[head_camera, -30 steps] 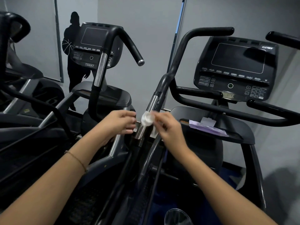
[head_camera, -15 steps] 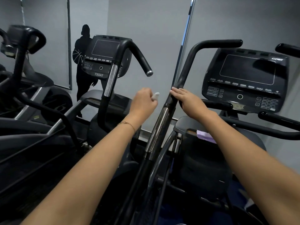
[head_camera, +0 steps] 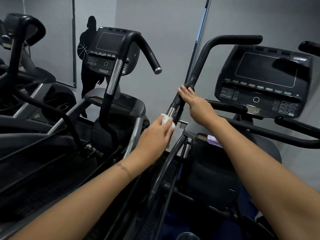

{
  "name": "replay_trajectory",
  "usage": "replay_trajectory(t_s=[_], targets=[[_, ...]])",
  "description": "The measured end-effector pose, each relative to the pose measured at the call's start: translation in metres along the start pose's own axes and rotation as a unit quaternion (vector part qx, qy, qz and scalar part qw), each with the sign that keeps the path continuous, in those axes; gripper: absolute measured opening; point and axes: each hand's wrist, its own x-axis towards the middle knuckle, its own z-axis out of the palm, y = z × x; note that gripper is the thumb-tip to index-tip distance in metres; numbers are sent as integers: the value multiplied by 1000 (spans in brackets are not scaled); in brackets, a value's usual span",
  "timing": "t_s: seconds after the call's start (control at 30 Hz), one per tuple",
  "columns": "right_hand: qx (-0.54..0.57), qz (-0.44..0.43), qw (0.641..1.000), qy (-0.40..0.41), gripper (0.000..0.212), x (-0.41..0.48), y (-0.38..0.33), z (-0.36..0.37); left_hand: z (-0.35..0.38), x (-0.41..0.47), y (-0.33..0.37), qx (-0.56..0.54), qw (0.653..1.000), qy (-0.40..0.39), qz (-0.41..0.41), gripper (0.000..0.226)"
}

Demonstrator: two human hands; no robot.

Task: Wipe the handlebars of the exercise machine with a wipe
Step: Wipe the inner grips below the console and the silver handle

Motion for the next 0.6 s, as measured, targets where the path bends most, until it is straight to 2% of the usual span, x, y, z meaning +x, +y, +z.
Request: replay_trajectory(t_s=[0.1,0.2,0.3,0.33,0.4,0.43,0.5,0.6], targets=[[-12,-8,1000,-2,88,-2,0,0,5,33,7,-1,1000,21,-20,33],[-22,-13,1000,-4,87,-4,-2,-1,8,23,17,118,993,13,-19,42],[-23,-11,1000,-4,88,-4,-2,-1,6,-10,21,245,969,-16,32,43],[-23,-11,1000,-6,89,-4,-2,-1,4,-16,20,267,963,0,49,42],[-22,-9,1000,-10,90,-5,-2,-2,-4,-11,21,225,972,51,43,30],[-22,-9,1000,-12,90,-5,-3,-2,-7,-3,22,166,985,46,14,26],[-22,-5,1000,-16,90,-4,-3,-2,-8,12,24,52,997,13,-54,27],[-18,-5,1000,-15,90,-5,-2,-2,-9,21,25,-27,992,47,-117,34]])
